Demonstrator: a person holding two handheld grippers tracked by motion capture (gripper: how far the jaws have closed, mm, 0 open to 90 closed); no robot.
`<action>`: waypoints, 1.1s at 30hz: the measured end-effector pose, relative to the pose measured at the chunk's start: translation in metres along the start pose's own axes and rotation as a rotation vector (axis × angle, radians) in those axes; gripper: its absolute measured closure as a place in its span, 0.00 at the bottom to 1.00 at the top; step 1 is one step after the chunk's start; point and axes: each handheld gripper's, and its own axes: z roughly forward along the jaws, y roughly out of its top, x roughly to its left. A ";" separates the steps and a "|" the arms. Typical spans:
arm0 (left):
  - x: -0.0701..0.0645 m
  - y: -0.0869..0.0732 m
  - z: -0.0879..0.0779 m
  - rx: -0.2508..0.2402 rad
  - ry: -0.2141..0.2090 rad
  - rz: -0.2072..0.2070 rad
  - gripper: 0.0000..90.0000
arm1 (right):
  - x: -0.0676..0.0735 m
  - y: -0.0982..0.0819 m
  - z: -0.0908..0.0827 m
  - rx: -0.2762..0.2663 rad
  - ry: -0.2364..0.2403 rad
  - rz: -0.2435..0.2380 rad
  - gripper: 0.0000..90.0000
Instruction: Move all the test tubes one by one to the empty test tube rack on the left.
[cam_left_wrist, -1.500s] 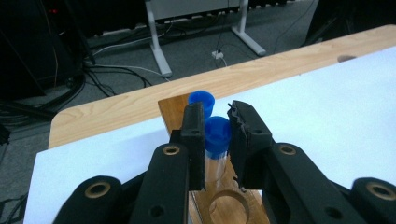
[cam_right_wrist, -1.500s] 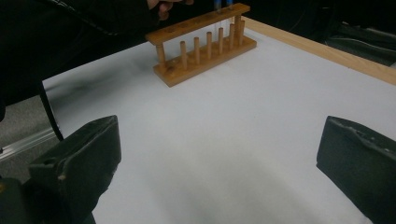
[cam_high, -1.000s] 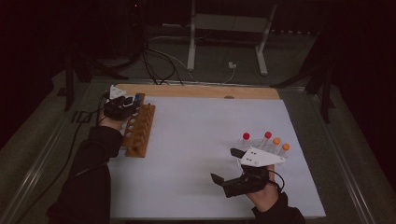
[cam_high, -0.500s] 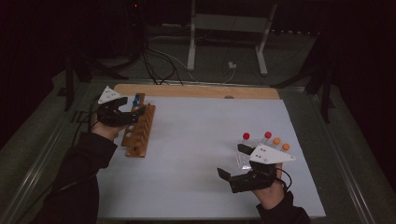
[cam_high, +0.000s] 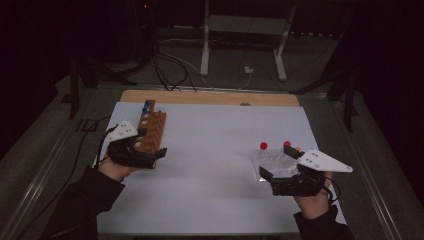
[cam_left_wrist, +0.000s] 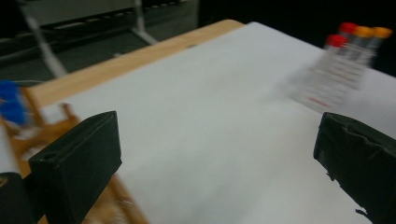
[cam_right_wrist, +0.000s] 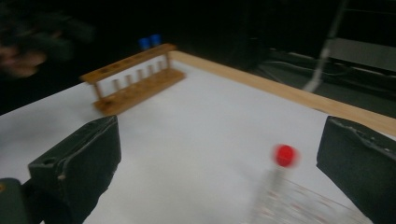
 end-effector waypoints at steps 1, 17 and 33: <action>-0.004 -0.003 0.000 0.001 -0.018 0.003 0.02 | -0.005 -0.001 -0.003 -0.005 -0.017 0.004 0.00; -0.047 -0.033 0.004 0.006 -0.107 0.076 0.02 | -0.054 -0.032 -0.039 0.041 -0.234 0.118 0.06; -0.053 -0.040 0.009 0.024 -0.117 0.086 0.02 | -0.081 -0.074 -0.025 0.216 -0.352 0.210 0.46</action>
